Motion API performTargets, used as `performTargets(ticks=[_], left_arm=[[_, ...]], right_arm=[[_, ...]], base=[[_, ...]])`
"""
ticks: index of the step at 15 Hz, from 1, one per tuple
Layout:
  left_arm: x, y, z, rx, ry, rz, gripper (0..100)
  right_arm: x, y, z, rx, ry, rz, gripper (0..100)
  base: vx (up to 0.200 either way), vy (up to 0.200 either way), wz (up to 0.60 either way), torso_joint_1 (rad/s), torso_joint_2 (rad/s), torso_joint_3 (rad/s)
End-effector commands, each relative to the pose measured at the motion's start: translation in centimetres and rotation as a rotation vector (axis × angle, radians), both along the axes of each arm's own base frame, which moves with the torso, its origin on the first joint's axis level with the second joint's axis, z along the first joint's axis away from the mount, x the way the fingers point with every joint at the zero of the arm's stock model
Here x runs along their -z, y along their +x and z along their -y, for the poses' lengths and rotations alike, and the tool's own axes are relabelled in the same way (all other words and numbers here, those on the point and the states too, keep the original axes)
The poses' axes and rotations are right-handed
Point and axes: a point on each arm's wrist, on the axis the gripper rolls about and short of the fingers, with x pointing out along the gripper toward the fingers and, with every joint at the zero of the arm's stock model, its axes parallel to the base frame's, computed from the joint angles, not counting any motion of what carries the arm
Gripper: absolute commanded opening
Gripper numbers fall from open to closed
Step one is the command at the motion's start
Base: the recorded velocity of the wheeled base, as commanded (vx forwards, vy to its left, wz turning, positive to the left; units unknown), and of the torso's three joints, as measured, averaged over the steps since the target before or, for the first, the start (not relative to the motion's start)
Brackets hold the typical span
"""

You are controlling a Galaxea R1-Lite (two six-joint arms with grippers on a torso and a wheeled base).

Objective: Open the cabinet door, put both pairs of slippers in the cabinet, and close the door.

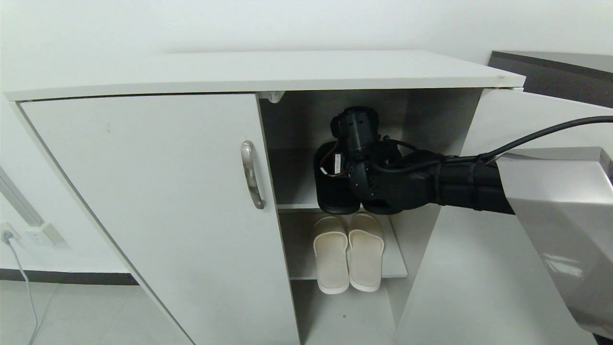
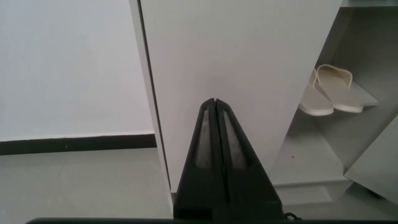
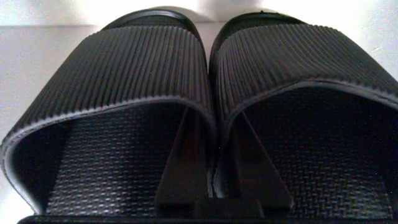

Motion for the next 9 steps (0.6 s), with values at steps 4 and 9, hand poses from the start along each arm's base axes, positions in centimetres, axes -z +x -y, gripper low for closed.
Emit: performTargets(ticks=[4,9], left_arm=[[0.0,0.0,0.0,-0.001,0.001,0.0,0],[0.0,0.0,0.0,-0.001,-0.001,0.0,0]], right_arm=[[0.3,0.1,-0.1,0.0,-0.007,-0.008,100],[-1.2,-1.3,0.0,-0.016,0.009,0.01,100]], base=[[0.0,0.0,0.0,0.0,0.0,0.0],[0.0,0.0,0.0,0.0,0.0,0.0]])
